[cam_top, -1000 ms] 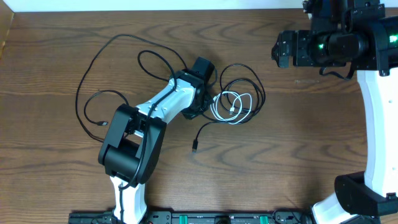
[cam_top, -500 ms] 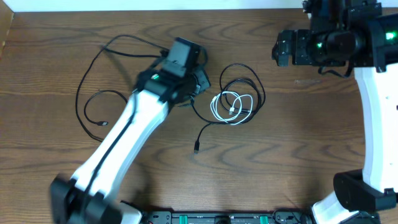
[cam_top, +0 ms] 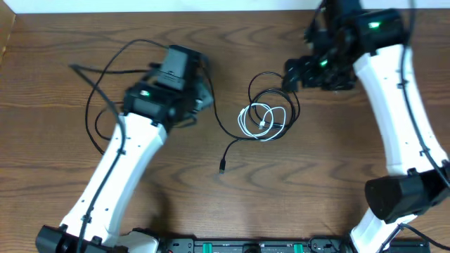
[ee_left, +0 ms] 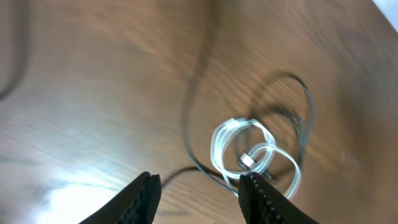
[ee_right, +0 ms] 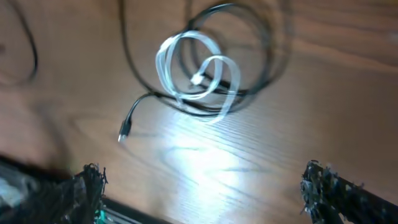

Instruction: Untangle cables

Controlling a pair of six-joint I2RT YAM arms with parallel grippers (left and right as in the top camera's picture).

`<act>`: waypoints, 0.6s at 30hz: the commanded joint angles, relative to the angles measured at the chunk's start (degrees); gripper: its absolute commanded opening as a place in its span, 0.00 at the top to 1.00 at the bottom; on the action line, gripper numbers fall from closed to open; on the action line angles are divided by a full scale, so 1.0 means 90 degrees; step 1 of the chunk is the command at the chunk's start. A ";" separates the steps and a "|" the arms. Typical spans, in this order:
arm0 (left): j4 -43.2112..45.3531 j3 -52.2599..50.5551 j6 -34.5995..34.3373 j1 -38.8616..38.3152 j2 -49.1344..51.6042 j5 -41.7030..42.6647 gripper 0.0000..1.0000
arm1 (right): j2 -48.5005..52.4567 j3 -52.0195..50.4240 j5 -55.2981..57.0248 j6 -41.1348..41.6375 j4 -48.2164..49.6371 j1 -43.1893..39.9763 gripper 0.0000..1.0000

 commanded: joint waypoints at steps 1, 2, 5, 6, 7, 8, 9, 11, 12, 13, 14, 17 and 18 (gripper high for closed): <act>-0.0418 0.0005 -0.0503 0.0850 0.0044 0.0075 0.47 | 0.0075 -0.0488 -0.0379 -0.1530 0.0250 0.0568 0.01; -0.0532 0.0005 -0.0503 0.1022 0.0044 0.0146 0.46 | 0.0075 -0.0624 -0.0372 -0.1836 0.0369 0.0690 0.01; -0.0933 0.0005 -0.0503 0.1479 0.0044 0.0185 0.45 | 0.0080 -0.1197 -0.0175 -0.2861 0.0991 0.1086 0.12; -0.1056 0.0005 -0.0503 0.1608 0.0044 0.0185 0.44 | 0.0083 -0.1404 -0.0104 -0.3116 0.1180 0.1195 0.12; -0.1185 0.0005 -0.0503 0.1729 0.0044 0.0185 0.42 | 0.0085 -0.1642 -0.0049 -0.3364 0.1387 0.1309 0.12; -0.1287 0.0005 -0.0500 0.1829 0.0044 0.0182 0.41 | 0.0085 -0.1838 -0.0022 -0.3560 0.1545 0.1401 0.13; -0.1370 0.0005 -0.0500 0.1904 0.0044 0.0180 0.40 | 0.0085 -0.2081 0.0019 -0.3798 0.1702 0.1508 0.14; -0.1486 0.0005 -0.0498 0.2030 0.0044 0.0180 0.39 | 0.0085 -0.2446 0.0126 -0.4051 0.1882 0.1668 0.16; -0.1515 0.0005 -0.0495 0.2081 0.0044 0.0177 0.38 | 0.0085 -0.2584 0.0143 -0.4158 0.1940 0.1722 0.19; -0.1528 0.0005 -0.0498 0.2118 0.0044 0.0177 0.37 | 0.0085 -0.2722 0.0141 -0.4272 0.1974 0.1780 0.23; -0.1528 0.0005 -0.0498 0.2132 0.0044 0.0172 0.37 | 0.0085 -0.2844 0.0143 -0.4345 0.2018 0.1834 0.25; -0.1523 0.0005 -0.0500 0.2132 0.0044 0.0109 0.36 | 0.0085 -0.3211 0.0185 -0.4554 0.2232 0.1960 0.24; -0.1525 0.0005 -0.0500 0.2132 0.0044 0.0109 0.36 | 0.0085 -0.3327 0.0274 -0.4585 0.2351 0.1972 0.24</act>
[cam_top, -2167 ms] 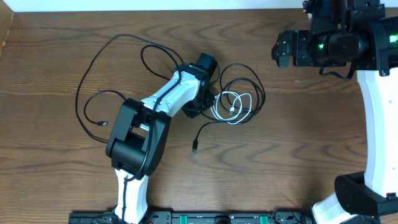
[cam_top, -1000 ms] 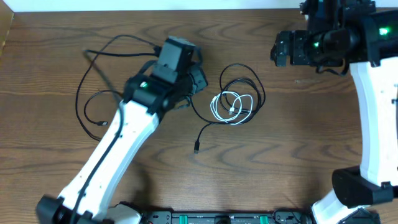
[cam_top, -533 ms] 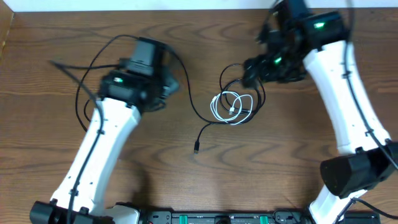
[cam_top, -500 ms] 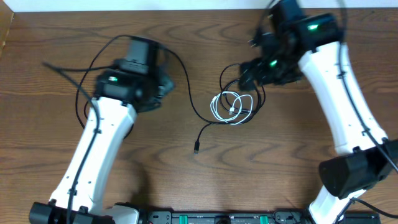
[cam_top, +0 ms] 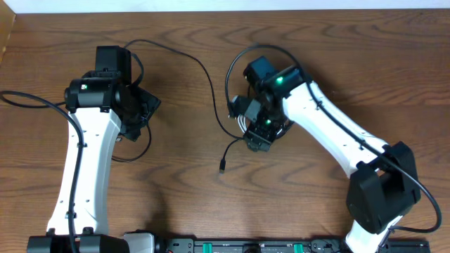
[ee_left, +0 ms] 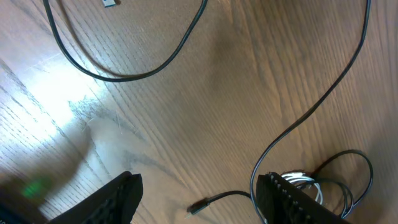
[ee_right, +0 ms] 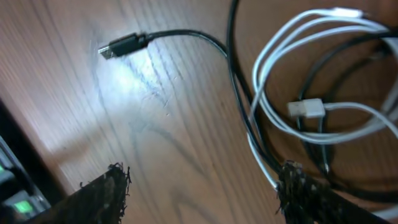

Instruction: Untangle cables

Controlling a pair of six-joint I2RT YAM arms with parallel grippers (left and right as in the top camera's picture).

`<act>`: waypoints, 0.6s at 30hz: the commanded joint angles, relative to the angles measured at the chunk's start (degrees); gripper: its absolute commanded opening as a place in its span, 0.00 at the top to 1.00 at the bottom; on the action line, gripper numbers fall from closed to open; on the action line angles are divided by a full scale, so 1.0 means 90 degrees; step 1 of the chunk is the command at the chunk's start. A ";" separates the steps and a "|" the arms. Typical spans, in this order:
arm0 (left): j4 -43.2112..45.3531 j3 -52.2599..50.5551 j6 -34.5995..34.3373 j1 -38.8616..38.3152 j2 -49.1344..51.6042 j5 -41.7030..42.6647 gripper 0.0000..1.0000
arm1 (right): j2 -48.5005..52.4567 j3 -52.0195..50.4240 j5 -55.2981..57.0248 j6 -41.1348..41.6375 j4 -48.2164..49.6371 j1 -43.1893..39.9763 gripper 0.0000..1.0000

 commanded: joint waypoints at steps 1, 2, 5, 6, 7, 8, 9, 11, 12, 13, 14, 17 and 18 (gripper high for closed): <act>-0.0046 0.0005 -0.0053 0.0019 0.0041 -0.0058 0.36 | 0.0032 -0.0459 0.0340 -0.0566 0.0408 0.0087 0.23; -0.0049 0.0005 -0.0053 0.0019 0.0041 -0.0058 0.36 | 0.0032 -0.0602 0.0447 -0.0566 0.0583 0.0087 0.21; -0.0090 0.0005 -0.0051 0.0019 0.0041 -0.0058 0.35 | 0.0034 -0.1088 0.0522 -0.0619 0.1234 0.0087 0.18; -0.0090 0.0005 -0.0051 0.0019 0.0041 -0.0058 0.35 | 0.0034 -0.1168 0.0520 -0.0617 0.1375 0.0092 0.19; -0.0090 0.0002 -0.0053 0.0019 0.0041 -0.0058 0.35 | 0.0034 -0.1224 0.0520 -0.0614 0.1503 0.0095 0.22; -0.0090 0.0002 -0.0053 0.0019 0.0041 -0.0058 0.35 | 0.0034 -0.1270 0.0515 -0.0605 0.1693 0.0095 0.27; -0.0090 0.0002 -0.0053 0.0019 0.0041 -0.0058 0.35 | 0.0034 -0.1282 0.0508 -0.0561 0.1797 0.0095 0.29; -0.0090 0.0002 -0.0051 0.0019 0.0041 -0.0058 0.35 | 0.0044 -0.1309 0.0435 -0.0466 0.1999 0.0095 0.33; -0.0092 0.0002 -0.0051 0.0019 0.0041 -0.0058 0.35 | 0.0046 -0.1336 0.0374 -0.0469 0.2050 0.0095 0.33; -0.0092 0.0002 -0.0051 0.0019 0.0041 -0.0058 0.35 | 0.0046 -0.1372 0.0291 -0.0474 0.2067 0.0100 0.30; -0.0092 0.0002 -0.0051 0.0019 0.0041 -0.0058 0.35 | 0.0046 -0.1411 0.0216 -0.0474 0.2076 0.0100 0.27; -0.0090 -0.0002 -0.0053 0.0019 0.0041 -0.0058 0.35 | 0.0049 -0.1496 0.0138 -0.0500 0.2086 0.0100 0.25; -0.0090 -0.0002 -0.0053 0.0019 0.0041 -0.0058 0.35 | 0.0049 -0.1523 0.0136 -0.0522 0.2113 0.0100 0.25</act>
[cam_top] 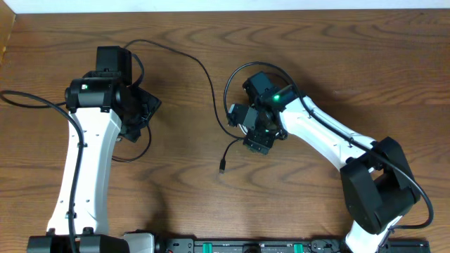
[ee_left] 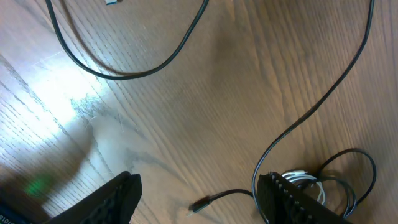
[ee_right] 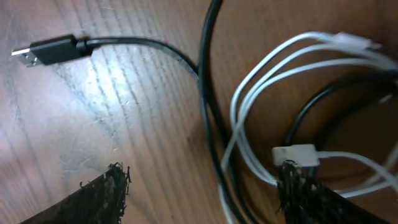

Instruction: Untangle cables

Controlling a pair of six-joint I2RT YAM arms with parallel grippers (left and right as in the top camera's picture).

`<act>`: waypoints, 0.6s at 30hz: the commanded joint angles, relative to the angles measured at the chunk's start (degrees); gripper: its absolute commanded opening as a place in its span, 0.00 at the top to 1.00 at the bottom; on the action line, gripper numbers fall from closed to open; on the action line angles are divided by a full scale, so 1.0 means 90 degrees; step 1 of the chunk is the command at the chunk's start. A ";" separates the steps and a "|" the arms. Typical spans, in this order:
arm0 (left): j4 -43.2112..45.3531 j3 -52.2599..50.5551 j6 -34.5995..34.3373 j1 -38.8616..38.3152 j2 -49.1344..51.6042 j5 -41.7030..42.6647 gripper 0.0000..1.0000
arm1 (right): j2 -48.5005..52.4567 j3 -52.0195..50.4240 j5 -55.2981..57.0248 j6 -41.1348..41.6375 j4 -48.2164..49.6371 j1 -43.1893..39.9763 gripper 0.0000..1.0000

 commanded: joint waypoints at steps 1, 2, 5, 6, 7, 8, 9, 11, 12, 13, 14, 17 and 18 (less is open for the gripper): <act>-0.0036 -0.0002 -0.0053 0.0019 0.0041 -0.0058 0.35 | 0.0053 -0.0168 -0.0199 -0.0039 0.0066 0.0044 0.26; -0.0036 -0.0002 -0.0053 0.0019 0.0041 -0.0058 0.35 | 0.0053 -0.0202 -0.0197 -0.0049 0.0112 0.0044 0.28; -0.0039 -0.0002 -0.0053 0.0019 0.0041 -0.0058 0.35 | 0.0053 -0.0367 -0.0153 -0.0044 0.0340 0.0044 0.39; -0.0039 -0.0002 -0.0053 0.0019 0.0041 -0.0058 0.35 | 0.0053 -0.0444 -0.0153 -0.0036 0.0449 0.0044 0.29; -0.0036 -0.0002 -0.0053 0.0019 0.0041 -0.0058 0.35 | 0.0053 -0.0483 -0.0153 0.0044 0.0517 0.0044 0.25; -0.0036 -0.0002 -0.0053 0.0019 0.0041 -0.0058 0.35 | 0.0053 -0.0498 -0.0155 0.0095 0.0568 0.0044 0.25; -0.0036 -0.0002 -0.0053 0.0019 0.0041 -0.0058 0.35 | 0.0053 -0.0508 -0.0155 0.0148 0.0612 0.0044 0.25; -0.0034 -0.0002 -0.0053 0.0019 0.0041 -0.0058 0.35 | 0.0053 -0.0537 -0.0155 0.0151 0.0675 0.0044 0.27; -0.0034 -0.0002 -0.0053 0.0019 0.0041 -0.0058 0.35 | 0.0053 -0.0546 -0.0155 0.0151 0.0685 0.0044 0.27; -0.0036 -0.0002 -0.0053 0.0019 0.0041 -0.0058 0.34 | 0.0058 -0.0568 -0.0155 0.0148 0.0707 0.0044 0.27; -0.0036 -0.0002 -0.0053 0.0019 0.0041 -0.0058 0.34 | 0.0078 -0.0590 -0.0155 0.0148 0.0729 0.0044 0.27; -0.0036 -0.0002 -0.0053 0.0019 0.0041 -0.0058 0.35 | 0.0151 -0.0610 -0.0155 0.0148 0.0724 0.0044 0.29; -0.0036 -0.0002 -0.0053 0.0019 0.0041 -0.0058 0.34 | 0.0189 -0.0612 -0.0163 0.0151 0.0724 0.0044 0.31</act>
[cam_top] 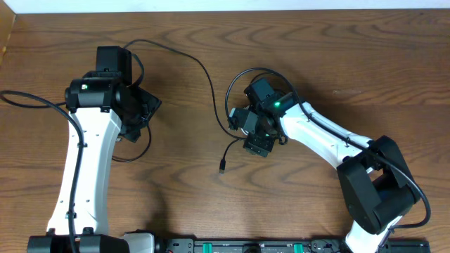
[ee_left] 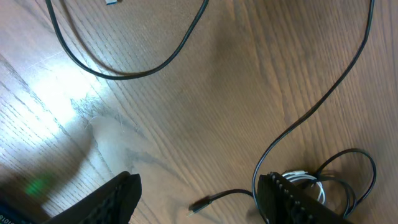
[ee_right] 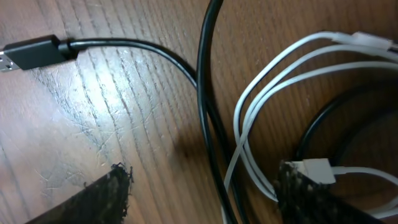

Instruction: Untangle cables

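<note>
A white cable [ee_right: 280, 68] lies coiled with a black cable [ee_right: 205, 93] on the wooden table. The white plug [ee_right: 317, 167] sits against my right finger. The black cable's USB plug [cam_top: 222, 169] lies free in front of the tangle, and its long run [cam_top: 204, 77] arcs back to the left. My right gripper [ee_right: 205, 199] hangs open low over the tangle [cam_top: 271, 105], with both cables between its fingers and nothing gripped. My left gripper [ee_left: 196, 202] is open and empty, high over the table left of the tangle.
A second black cable loop [ee_left: 124, 73] lies under the left arm [cam_top: 91, 140], seen in the overhead view as a curve [cam_top: 144, 147] beside it. The dark rail [cam_top: 246, 246] runs along the table's front edge. The table's left edge [cam_top: 5, 42] shows at the far left.
My right gripper has come a little closer to the cables, still open. The black plug has slid toward the left edge of its view. The left arm has not moved.
First my left gripper was open near the tangle's left side and my right gripper was high at the back right. Then the left arm stood off to the left and the right gripper was open over the tangle. It has been closer to the cables at each moment since.
</note>
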Controlling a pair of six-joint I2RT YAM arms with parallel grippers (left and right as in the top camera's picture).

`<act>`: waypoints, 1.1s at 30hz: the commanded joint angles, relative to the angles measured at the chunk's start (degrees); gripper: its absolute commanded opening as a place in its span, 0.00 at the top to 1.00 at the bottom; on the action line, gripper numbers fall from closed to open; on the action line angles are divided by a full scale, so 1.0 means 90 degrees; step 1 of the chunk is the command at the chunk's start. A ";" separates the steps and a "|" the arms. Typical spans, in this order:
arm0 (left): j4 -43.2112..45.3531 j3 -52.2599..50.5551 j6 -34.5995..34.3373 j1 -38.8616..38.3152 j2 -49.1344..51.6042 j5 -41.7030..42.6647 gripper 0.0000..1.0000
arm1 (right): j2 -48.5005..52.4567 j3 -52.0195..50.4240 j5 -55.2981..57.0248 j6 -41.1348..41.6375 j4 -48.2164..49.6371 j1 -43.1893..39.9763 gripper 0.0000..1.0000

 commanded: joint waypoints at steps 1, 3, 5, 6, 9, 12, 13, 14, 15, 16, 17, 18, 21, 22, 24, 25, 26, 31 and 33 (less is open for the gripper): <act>-0.0036 -0.0002 -0.0053 0.0019 0.0041 -0.0058 0.35 | 0.0257 -0.0083 -0.0107 0.0095 0.0012 0.0044 0.35; -0.0036 -0.0002 -0.0053 0.0019 0.0041 -0.0058 0.34 | 0.0359 -0.0083 -0.0107 0.0097 0.0007 0.0044 0.34; -0.0036 -0.0002 -0.0053 0.0019 0.0041 -0.0058 0.34 | 0.0398 -0.0080 -0.0100 0.0095 -0.0015 0.0044 0.33; -0.0036 -0.0002 -0.0053 0.0019 0.0041 -0.0058 0.34 | 0.0398 -0.0078 -0.0075 0.0092 -0.0012 0.0046 0.34; -0.0034 -0.0002 -0.0053 0.0019 0.0041 -0.0061 0.34 | 0.0398 -0.0068 0.0148 0.0095 0.0027 0.0070 0.49; -0.0034 -0.0002 -0.0053 0.0019 0.0041 -0.0058 0.34 | 0.0398 -0.0027 0.0223 0.0097 0.0032 0.0104 0.52; -0.0034 -0.0002 -0.0053 0.0019 0.0041 -0.0061 0.34 | 0.0398 -0.0002 0.0233 0.0097 0.0032 0.0114 0.53; -0.0034 -0.0002 -0.0053 0.0019 0.0041 -0.0061 0.34 | 0.0398 0.0034 0.0240 0.0100 0.0024 0.0119 0.56; -0.0034 -0.0002 -0.0053 0.0019 0.0041 -0.0061 0.34 | 0.0398 0.0095 0.0255 0.0119 0.0010 0.0129 0.62; -0.0034 -0.0002 -0.0051 0.0019 0.0041 -0.0061 0.34 | 0.0398 0.0160 0.0287 0.0202 0.0010 0.0136 0.66; -0.0034 -0.0002 -0.0051 0.0019 0.0041 -0.0061 0.34 | 0.0398 0.0236 0.0328 0.0270 0.0012 0.0141 0.69; -0.0034 -0.0007 -0.0051 0.0019 0.0041 -0.0061 0.34 | 0.0398 0.0304 0.0352 0.0316 0.0007 0.0151 0.72; -0.0034 -0.0007 -0.0051 0.0019 0.0041 -0.0061 0.34 | 0.0398 0.0542 0.0420 0.0364 -0.0068 0.0163 0.88; -0.0036 -0.0007 -0.0049 0.0019 0.0041 -0.0063 0.34 | 0.0398 0.0605 0.0442 0.0369 -0.0092 0.0163 0.98; -0.0034 -0.0007 0.0019 0.0019 0.0041 -0.0063 0.34 | 0.0398 0.0692 0.0566 0.0488 -0.0129 0.0163 0.99; -0.0036 -0.0007 0.0029 0.0019 0.0041 -0.0073 0.34 | 0.0398 0.0709 0.0607 0.0551 -0.0131 0.0163 0.99; -0.0036 -0.0010 0.0053 0.0019 0.0041 -0.0097 0.34 | 0.0398 0.0714 0.0607 0.0580 -0.0131 0.0163 0.99; -0.0034 -0.0010 0.0066 0.0019 0.0041 -0.0107 0.34 | 0.0398 0.0714 0.0602 0.0600 -0.0214 0.0168 0.93; -0.0034 -0.0010 0.0066 0.0019 0.0041 -0.0107 0.34 | 0.0401 0.0704 0.0612 0.0588 -0.0306 0.0168 0.74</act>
